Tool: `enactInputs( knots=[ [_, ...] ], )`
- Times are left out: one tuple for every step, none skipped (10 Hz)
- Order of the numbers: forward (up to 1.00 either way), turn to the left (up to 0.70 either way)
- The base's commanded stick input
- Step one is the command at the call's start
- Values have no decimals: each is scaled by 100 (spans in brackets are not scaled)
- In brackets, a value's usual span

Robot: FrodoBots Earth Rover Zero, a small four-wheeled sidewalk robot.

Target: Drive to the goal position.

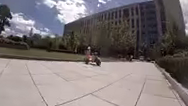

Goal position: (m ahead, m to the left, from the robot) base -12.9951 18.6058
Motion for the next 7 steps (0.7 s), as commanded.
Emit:
enactInputs(
  knots=[
    [7, 0],
    [7, 0],
    [7, 0],
    [7, 0],
    [7, 0],
    [7, 0],
    [7, 0]
  ],
)
